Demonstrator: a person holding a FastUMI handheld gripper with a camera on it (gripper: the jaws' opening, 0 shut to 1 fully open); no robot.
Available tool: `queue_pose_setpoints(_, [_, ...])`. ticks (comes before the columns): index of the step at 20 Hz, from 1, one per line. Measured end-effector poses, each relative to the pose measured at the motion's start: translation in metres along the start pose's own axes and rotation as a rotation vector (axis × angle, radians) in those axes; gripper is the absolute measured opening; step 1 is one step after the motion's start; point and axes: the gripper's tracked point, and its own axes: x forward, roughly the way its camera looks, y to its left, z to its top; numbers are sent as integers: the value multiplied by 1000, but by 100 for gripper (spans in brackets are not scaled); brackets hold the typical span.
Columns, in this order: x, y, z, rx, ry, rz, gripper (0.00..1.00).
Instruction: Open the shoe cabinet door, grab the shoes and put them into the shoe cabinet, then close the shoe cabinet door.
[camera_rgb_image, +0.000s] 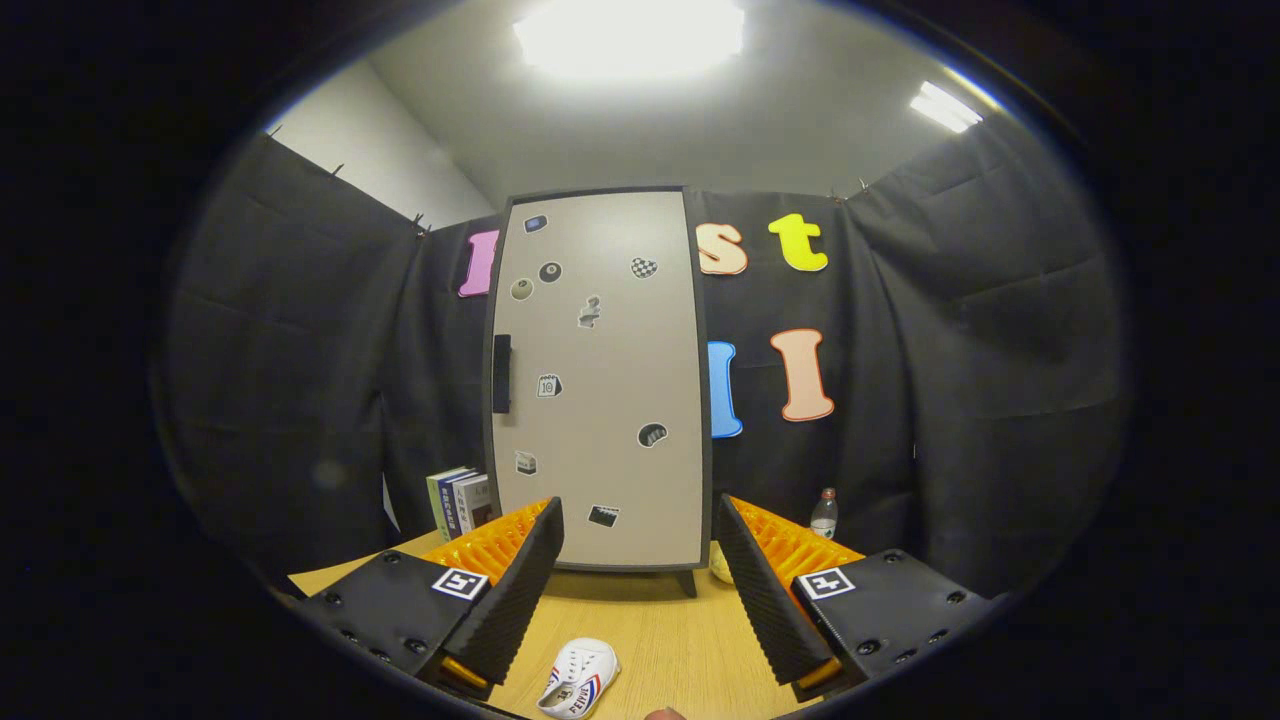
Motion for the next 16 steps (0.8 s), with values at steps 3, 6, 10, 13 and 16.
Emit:
queue_pose_setpoints(3, [20, 13, 19, -4, -11, 27, 96])
queue_pose_setpoints(6, [52, 30, 33, -1, 11, 46, 96])
queue_pose_setpoints(10, [98, 57, 63, -18, -26, 76, 96])
queue_pose_setpoints(13, [132, 83, 74, -25, -30, 113, 97])
queue_pose_setpoints(16, [168, 105, 84, -17, -38, 139, 97])
